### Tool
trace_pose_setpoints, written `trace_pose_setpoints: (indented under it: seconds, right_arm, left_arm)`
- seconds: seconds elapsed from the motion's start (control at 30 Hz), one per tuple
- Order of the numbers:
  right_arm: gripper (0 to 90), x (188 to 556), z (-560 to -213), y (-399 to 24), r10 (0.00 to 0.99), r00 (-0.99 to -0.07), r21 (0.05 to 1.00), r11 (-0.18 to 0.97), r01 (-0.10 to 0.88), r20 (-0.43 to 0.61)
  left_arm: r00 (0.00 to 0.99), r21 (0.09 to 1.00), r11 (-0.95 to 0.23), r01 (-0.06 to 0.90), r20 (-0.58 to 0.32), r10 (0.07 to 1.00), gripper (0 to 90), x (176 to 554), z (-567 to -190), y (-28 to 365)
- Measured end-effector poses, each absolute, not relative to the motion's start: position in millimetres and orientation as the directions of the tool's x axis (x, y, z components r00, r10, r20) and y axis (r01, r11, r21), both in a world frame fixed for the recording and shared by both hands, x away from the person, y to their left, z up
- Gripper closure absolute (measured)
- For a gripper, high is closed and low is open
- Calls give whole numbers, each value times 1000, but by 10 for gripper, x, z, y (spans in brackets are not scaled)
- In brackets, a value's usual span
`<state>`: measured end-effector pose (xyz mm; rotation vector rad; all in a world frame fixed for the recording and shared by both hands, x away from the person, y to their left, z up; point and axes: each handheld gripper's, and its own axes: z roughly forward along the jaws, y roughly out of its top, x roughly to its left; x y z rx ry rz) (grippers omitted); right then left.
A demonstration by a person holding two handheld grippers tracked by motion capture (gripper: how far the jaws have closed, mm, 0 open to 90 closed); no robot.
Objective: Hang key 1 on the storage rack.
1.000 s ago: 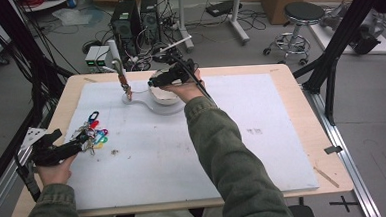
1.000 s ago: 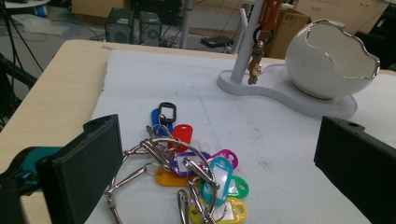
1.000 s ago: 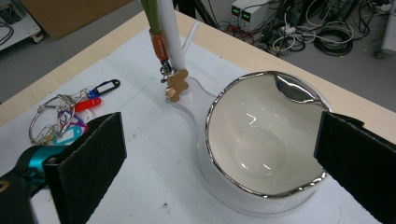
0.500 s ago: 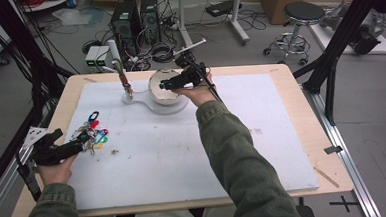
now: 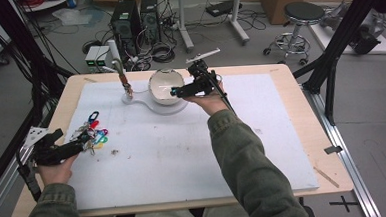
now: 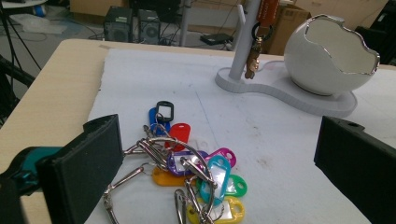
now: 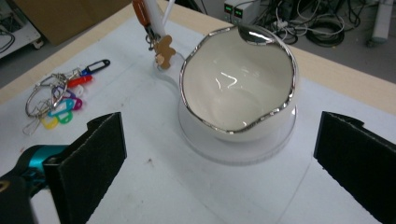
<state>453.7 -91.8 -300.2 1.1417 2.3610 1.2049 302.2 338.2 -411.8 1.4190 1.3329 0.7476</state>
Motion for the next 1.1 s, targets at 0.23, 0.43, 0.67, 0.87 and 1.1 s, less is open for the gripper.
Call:
trace_pose_setpoints:
  seconds: [0.23, 0.43, 0.67, 0.87, 1.1]
  right_arm:
    - [15, 4450, -3050, -1111, 753, -647, 780, 329, 532, 124]
    - [15, 4391, -3094, -1273, 765, -631, 785, 308, 537, 131]
    - [15, 4326, -3144, -1417, 775, -617, 791, 292, 538, 133]
    - [15, 4277, -3207, -1522, 781, -608, 793, 276, 543, 144]
    - [15, 4206, -3316, -1636, 784, -602, 790, 271, 550, 150]
  left_arm:
    - [199, 933, 114, 340, -190, 961, 17, 3019, -4117, 3377]
    - [198, 933, 114, 341, -190, 962, 17, 3017, -4116, 3376]
    - [198, 934, 114, 340, -189, 962, 17, 3014, -4115, 3376]
    - [198, 933, 110, 343, -186, 962, 17, 3018, -4119, 3372]
    - [199, 932, 105, 347, -183, 963, 17, 3018, -4120, 3366]
